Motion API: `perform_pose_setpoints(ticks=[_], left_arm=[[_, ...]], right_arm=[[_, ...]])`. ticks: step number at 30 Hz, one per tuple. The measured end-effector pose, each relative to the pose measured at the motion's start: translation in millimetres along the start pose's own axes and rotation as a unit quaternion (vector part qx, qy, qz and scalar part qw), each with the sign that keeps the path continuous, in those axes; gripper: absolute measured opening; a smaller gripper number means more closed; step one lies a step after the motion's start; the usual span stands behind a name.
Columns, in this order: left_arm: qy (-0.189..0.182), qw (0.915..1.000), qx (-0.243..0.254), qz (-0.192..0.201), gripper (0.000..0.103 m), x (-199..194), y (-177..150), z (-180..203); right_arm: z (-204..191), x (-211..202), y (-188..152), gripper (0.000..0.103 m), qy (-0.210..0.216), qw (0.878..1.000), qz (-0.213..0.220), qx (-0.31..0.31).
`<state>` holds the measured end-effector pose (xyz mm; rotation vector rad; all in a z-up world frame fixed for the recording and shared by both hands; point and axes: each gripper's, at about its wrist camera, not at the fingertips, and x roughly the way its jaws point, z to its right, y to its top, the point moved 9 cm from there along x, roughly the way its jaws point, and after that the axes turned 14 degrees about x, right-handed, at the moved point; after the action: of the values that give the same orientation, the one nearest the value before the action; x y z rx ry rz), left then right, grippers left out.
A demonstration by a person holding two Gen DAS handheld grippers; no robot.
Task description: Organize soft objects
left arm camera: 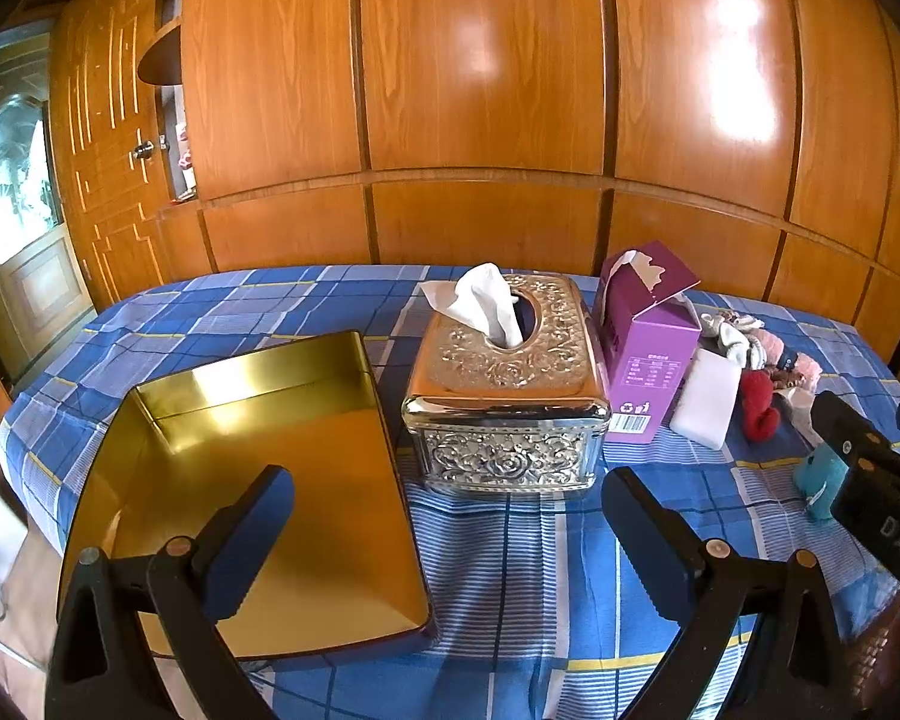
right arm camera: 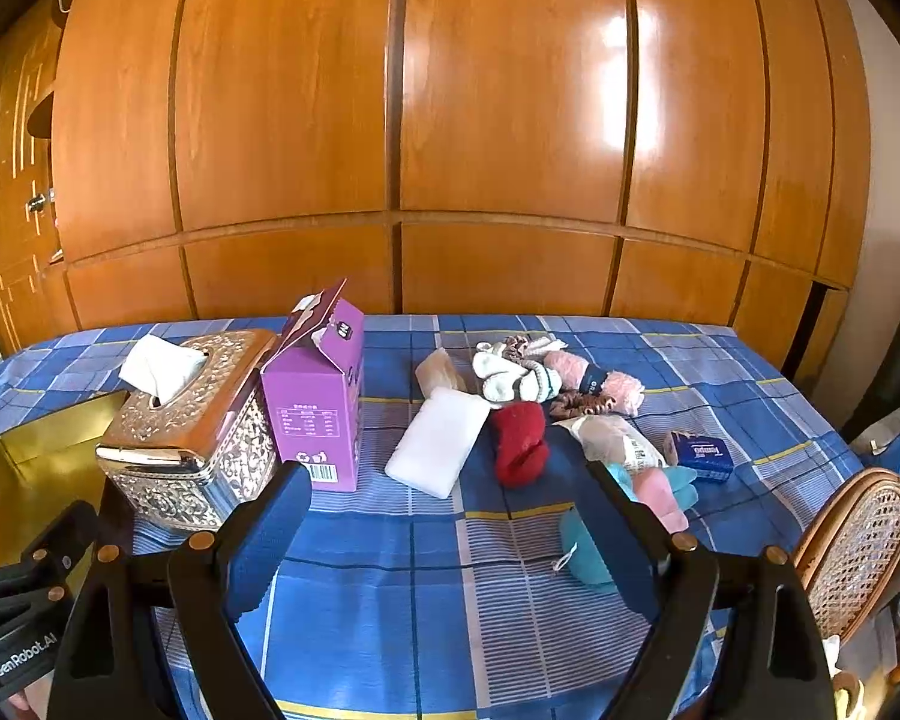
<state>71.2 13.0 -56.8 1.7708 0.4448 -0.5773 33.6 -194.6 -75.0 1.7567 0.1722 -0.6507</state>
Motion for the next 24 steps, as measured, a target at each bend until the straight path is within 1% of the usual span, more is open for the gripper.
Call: perform_pose_setpoints(ticks=[4, 24], left_arm=[[-0.001, 1.0000, 0.000, 0.001, 0.103, -1.5, 0.1, 0.1], [-0.005, 0.9999, 0.008, 0.005, 0.103, -5.2, 1.9, 5.1]], right_arm=[[1.8, 2.3, -2.6, 0.091, 0.000, 1.000, -0.008, 0.003], [5.2, 0.3, 1.0, 0.091, -0.004, 1.000, -0.002, 0.008]])
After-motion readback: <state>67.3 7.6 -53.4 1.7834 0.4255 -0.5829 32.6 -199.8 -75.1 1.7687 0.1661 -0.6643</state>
